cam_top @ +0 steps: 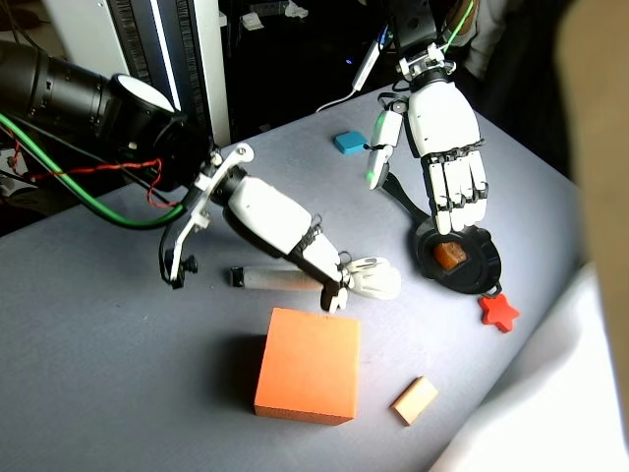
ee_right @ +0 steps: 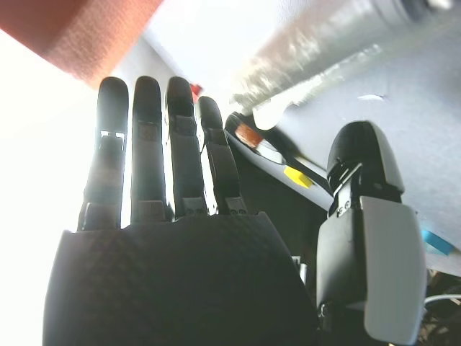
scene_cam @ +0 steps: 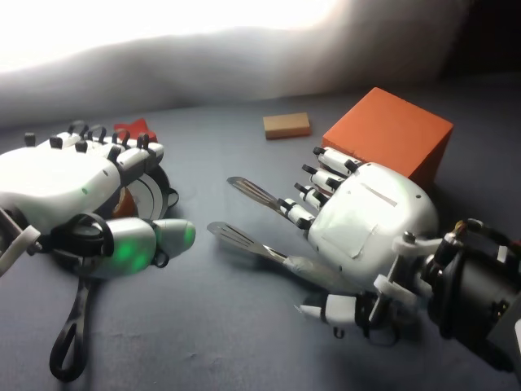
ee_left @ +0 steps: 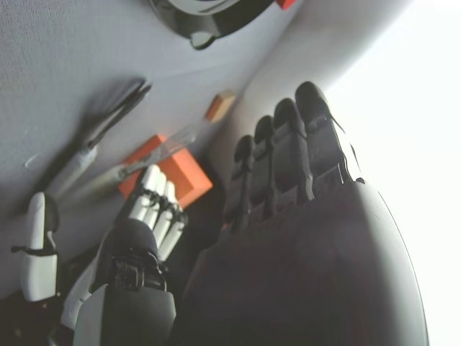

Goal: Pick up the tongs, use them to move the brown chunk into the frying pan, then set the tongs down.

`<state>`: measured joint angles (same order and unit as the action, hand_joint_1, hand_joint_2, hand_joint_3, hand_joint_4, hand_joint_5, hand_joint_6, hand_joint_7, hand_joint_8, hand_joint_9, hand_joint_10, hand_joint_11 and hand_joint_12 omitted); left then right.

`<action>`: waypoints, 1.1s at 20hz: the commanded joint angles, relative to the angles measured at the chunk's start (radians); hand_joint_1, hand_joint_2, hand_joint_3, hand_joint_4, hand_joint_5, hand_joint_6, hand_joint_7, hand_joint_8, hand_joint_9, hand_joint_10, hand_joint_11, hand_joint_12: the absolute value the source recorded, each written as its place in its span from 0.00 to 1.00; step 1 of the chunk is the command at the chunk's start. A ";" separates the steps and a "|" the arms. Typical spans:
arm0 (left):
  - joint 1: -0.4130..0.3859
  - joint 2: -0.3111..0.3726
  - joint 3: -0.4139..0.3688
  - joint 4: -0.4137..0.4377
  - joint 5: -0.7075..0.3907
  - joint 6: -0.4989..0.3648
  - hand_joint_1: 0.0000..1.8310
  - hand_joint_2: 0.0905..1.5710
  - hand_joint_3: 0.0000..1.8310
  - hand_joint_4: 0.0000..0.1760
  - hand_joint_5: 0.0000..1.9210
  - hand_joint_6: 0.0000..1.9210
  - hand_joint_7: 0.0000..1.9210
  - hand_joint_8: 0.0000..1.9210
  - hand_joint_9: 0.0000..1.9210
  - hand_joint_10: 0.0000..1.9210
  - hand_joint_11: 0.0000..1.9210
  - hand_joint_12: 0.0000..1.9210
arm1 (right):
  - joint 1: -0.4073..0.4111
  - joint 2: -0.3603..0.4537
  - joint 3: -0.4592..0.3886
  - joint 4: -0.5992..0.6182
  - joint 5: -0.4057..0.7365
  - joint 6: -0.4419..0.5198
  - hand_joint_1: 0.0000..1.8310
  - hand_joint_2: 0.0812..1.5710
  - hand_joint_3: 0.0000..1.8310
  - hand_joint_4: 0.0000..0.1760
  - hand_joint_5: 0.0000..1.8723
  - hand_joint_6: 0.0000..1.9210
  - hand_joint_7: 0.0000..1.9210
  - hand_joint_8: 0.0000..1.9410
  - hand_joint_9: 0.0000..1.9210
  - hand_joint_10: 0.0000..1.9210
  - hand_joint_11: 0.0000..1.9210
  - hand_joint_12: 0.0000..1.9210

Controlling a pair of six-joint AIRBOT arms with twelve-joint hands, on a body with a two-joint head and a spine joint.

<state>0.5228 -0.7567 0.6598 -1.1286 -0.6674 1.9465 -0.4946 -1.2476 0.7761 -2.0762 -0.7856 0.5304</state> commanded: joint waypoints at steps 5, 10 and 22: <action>-0.024 0.009 0.007 0.058 -0.069 0.002 0.00 0.77 0.00 0.00 0.04 0.00 0.05 0.00 0.05 0.00 0.00 0.18 | 0.122 0.057 -0.050 0.055 -0.060 -0.068 0.08 0.64 0.00 0.00 0.14 0.03 0.22 0.00 0.12 0.22 0.00 0.63; -0.030 0.014 0.007 0.058 -0.069 0.002 0.00 0.77 0.00 0.00 0.08 0.01 0.09 0.01 0.08 0.01 0.00 0.26 | 0.196 0.143 -0.140 0.163 -0.060 -0.114 0.10 0.65 0.00 0.00 0.20 0.04 0.28 0.02 0.19 0.20 0.00 0.68; -0.021 0.027 0.008 0.058 -0.069 0.002 0.09 0.91 0.01 0.00 0.44 0.80 0.50 0.85 0.43 0.97 0.33 1.00 | 0.389 0.401 -0.303 0.618 0.025 -0.251 0.17 0.88 0.01 0.00 0.58 0.75 0.67 0.74 0.63 0.96 0.63 1.00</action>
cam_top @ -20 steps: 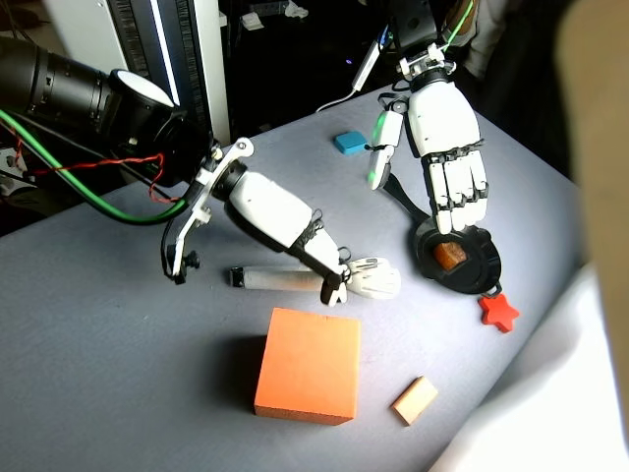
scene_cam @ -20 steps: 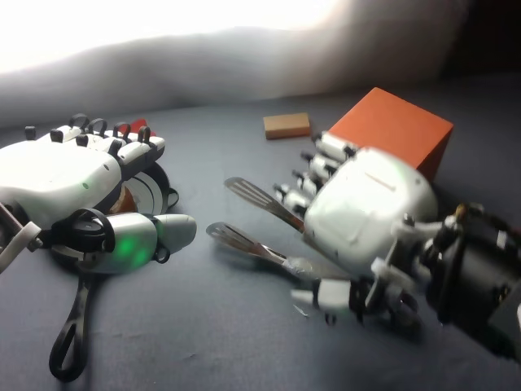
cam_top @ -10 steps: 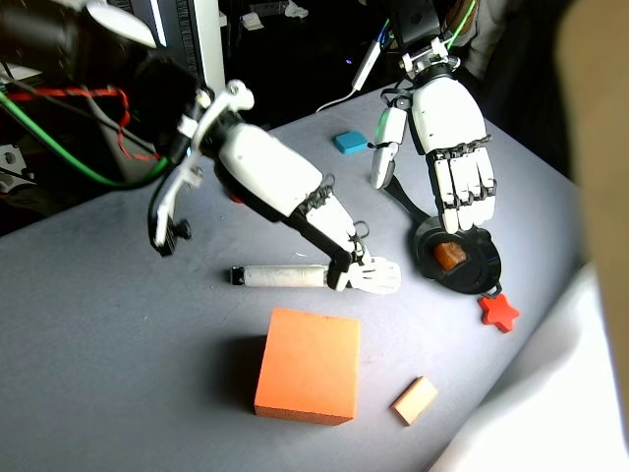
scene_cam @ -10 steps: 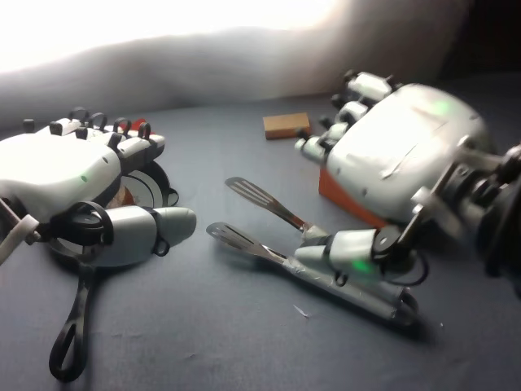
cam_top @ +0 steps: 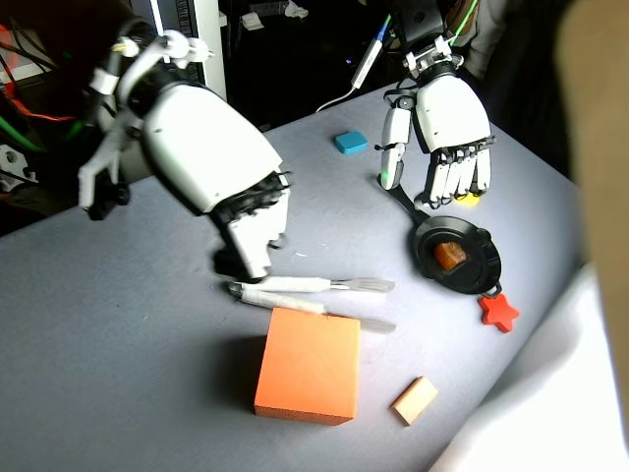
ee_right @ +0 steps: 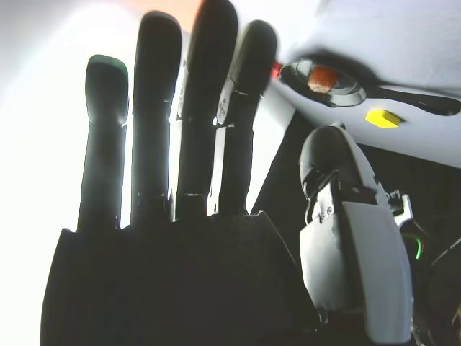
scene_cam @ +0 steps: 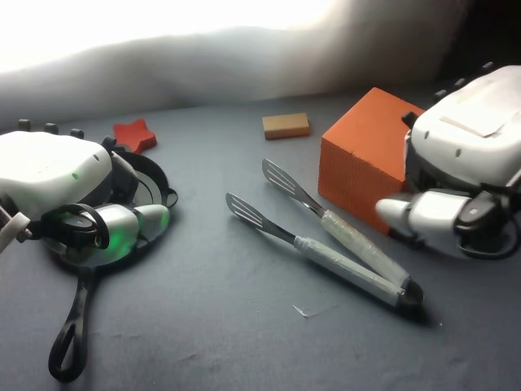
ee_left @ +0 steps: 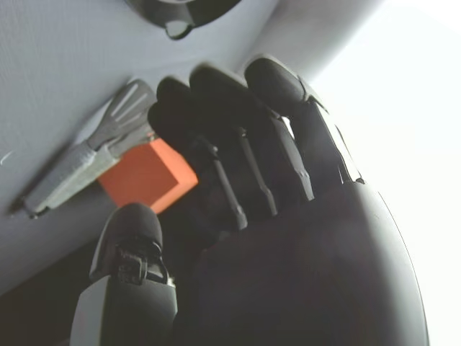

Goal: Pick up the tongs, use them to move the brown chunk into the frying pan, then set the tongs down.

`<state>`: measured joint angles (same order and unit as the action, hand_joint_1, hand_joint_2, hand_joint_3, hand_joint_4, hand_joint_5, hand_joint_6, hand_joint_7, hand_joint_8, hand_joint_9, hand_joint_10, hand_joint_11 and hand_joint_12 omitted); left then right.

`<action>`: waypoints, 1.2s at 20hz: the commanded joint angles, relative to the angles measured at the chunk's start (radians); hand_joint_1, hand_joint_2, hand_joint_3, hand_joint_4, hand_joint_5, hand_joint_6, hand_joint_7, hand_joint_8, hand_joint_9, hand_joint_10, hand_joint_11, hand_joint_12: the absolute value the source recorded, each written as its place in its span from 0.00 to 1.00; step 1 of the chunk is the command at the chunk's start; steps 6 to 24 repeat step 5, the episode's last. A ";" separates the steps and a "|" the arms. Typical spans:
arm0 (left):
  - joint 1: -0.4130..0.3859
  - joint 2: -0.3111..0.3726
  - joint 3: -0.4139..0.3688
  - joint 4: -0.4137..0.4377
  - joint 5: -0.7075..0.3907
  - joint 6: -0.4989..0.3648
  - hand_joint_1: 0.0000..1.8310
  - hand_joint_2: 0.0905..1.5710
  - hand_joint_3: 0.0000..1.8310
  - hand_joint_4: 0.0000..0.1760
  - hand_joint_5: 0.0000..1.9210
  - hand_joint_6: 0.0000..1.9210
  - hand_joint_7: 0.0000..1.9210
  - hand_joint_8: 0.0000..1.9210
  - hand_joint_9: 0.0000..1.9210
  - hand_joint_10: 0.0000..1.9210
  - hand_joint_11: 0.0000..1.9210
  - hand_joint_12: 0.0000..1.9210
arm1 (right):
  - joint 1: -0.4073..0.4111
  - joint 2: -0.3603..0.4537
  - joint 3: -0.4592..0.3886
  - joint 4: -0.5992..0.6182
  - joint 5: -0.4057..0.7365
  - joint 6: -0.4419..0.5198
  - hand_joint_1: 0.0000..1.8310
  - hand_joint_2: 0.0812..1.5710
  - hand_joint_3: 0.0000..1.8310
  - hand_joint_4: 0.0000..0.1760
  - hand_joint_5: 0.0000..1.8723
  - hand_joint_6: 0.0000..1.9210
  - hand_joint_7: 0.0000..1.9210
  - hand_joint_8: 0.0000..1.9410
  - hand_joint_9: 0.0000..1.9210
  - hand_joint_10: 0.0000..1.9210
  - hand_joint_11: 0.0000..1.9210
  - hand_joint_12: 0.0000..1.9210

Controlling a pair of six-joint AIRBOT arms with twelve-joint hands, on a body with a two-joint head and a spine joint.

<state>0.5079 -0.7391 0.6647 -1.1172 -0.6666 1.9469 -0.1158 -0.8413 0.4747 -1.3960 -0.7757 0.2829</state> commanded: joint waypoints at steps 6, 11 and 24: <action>-0.009 0.010 0.001 0.056 -0.069 0.004 0.21 0.96 0.00 0.00 0.48 0.86 0.54 0.87 0.49 0.99 0.43 1.00 | -0.013 0.103 -0.047 -0.021 0.145 0.056 0.33 0.93 0.03 0.00 0.59 0.91 0.67 0.94 0.68 1.00 0.73 1.00; -0.009 0.010 0.001 0.056 -0.069 0.004 0.21 0.96 0.00 0.00 0.48 0.86 0.54 0.87 0.49 0.99 0.43 1.00 | -0.013 0.103 -0.047 -0.021 0.145 0.056 0.33 0.93 0.03 0.00 0.59 0.91 0.67 0.94 0.68 1.00 0.73 1.00; -0.009 0.010 0.001 0.056 -0.069 0.004 0.21 0.96 0.00 0.00 0.48 0.86 0.54 0.87 0.49 0.99 0.43 1.00 | -0.013 0.103 -0.047 -0.021 0.145 0.056 0.33 0.93 0.03 0.00 0.59 0.91 0.67 0.94 0.68 1.00 0.73 1.00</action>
